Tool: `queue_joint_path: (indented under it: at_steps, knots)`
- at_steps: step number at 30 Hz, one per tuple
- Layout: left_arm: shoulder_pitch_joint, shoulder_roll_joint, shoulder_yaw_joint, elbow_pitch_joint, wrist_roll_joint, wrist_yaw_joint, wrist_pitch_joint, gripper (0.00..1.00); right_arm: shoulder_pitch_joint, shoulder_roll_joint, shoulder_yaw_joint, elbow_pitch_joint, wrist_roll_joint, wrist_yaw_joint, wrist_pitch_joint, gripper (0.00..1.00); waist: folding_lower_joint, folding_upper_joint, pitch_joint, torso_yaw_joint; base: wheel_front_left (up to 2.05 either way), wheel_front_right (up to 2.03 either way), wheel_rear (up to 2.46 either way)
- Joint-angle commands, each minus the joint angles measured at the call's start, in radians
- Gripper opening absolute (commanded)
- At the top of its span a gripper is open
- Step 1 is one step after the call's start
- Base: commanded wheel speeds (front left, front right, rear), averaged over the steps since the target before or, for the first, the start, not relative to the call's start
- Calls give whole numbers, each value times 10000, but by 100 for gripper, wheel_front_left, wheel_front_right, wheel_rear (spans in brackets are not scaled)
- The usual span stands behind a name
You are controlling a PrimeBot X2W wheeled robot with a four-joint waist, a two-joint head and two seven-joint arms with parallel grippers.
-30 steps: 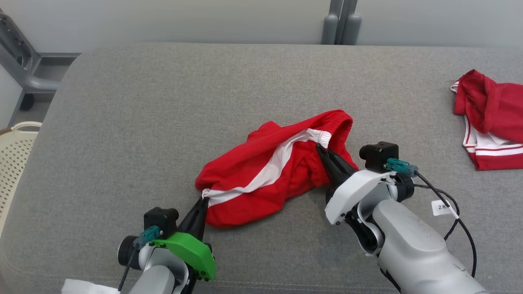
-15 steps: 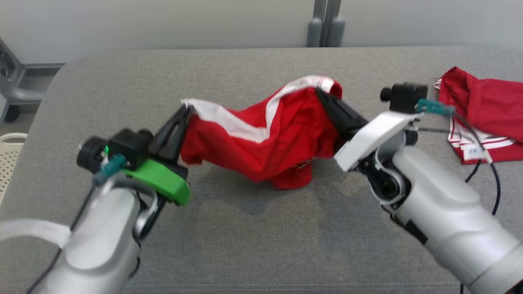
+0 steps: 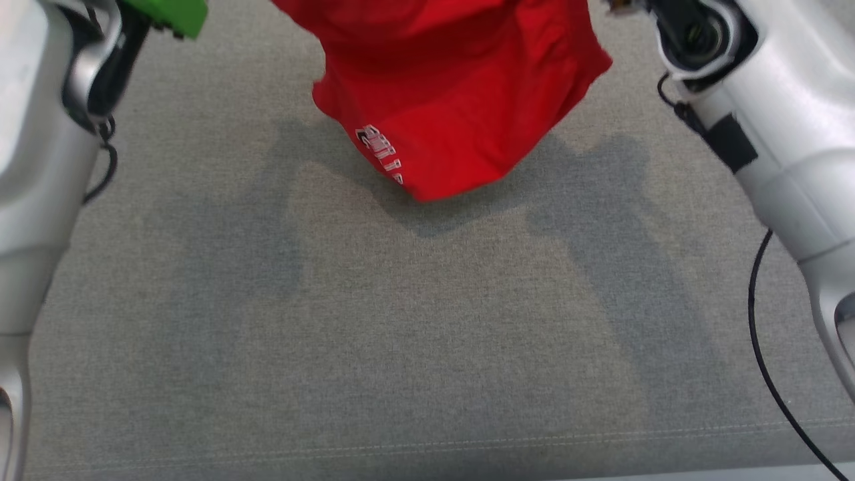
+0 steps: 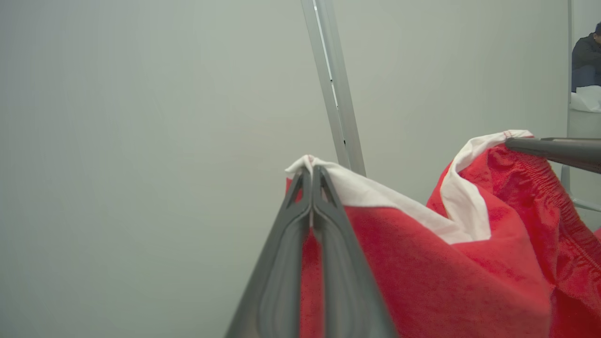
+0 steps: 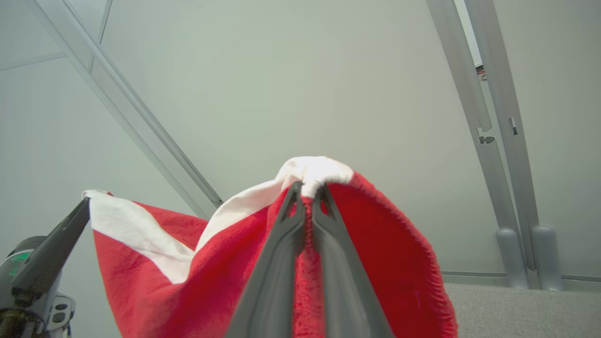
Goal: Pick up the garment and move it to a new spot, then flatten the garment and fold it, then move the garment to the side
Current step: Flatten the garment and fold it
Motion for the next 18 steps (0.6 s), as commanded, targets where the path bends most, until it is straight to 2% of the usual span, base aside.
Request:
queue_joint_path:
  at_steps: [1,2,5,12,18]
  knots:
    - [-547,60,-110,132,-106,-16,44,0,-507,86,-70,280,43,0,29,0,0,0,962,-364,0,0,0]
    - [-1446,140,-398,415,-196,-16,145,0,-1219,284,-128,850,137,0,129,0,0,0,1217,-458,0,0,0]
    - [-2745,174,-517,975,-378,-15,179,0,-2302,546,-104,1593,46,1,69,0,0,0,1468,-608,0,0,0]
    - [-4816,114,-631,2518,-613,-16,383,0,-4335,1129,65,3159,-227,0,-53,0,0,0,1886,-938,0,0,0]
    - [-5903,-225,-581,3264,-527,121,-314,0,-5583,1018,396,3583,-667,0,-575,0,0,0,2497,-737,0,0,0]
